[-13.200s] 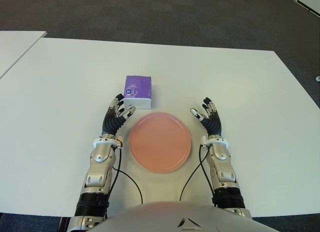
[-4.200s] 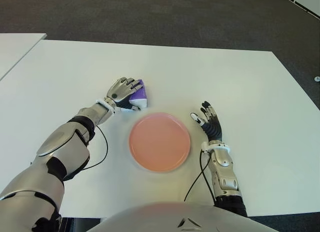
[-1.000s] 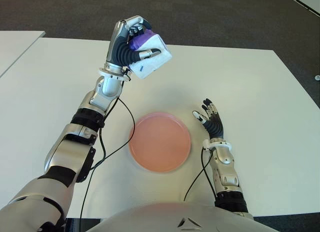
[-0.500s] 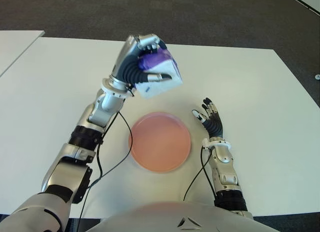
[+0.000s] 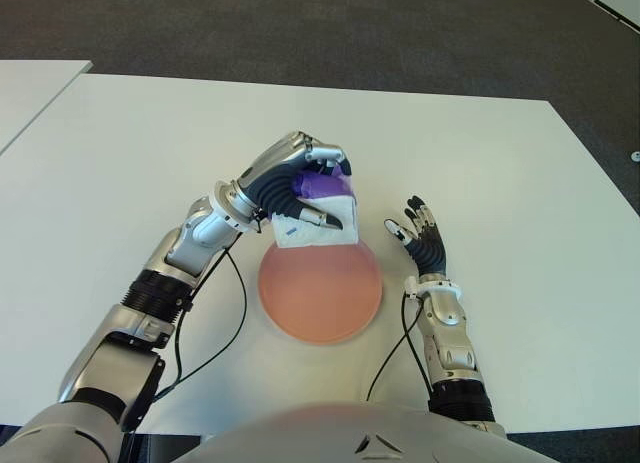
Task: Put the tissue paper into the plate.
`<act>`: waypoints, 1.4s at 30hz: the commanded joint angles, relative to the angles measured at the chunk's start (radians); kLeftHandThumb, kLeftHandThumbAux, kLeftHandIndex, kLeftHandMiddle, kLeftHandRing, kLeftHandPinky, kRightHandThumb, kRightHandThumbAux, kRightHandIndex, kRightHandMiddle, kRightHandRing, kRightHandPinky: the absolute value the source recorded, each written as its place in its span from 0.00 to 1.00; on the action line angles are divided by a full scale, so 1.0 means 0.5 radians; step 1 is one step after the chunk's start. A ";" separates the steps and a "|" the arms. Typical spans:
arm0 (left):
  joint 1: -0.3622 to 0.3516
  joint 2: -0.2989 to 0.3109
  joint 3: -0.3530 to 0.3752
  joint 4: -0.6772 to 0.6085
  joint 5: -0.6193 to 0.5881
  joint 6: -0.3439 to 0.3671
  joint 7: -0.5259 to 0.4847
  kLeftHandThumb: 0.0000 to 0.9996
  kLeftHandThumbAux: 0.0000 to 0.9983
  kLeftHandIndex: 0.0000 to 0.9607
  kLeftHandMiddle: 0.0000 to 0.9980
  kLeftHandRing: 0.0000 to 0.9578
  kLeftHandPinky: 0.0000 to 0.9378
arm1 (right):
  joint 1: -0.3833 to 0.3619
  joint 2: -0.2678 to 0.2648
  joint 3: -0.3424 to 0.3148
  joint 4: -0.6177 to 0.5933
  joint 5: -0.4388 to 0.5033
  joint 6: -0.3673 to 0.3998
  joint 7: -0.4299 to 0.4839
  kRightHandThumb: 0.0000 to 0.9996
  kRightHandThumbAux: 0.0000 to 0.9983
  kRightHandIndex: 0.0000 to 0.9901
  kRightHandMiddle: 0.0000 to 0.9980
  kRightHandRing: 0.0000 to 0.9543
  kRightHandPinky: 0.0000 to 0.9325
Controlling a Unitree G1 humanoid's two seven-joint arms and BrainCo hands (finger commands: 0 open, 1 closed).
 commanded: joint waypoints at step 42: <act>0.240 0.165 -0.105 -0.122 0.770 0.082 -0.024 0.75 0.70 0.46 0.84 0.87 0.84 | 0.076 0.011 0.017 0.093 -0.004 0.130 -0.016 0.08 0.68 0.01 0.05 0.03 0.04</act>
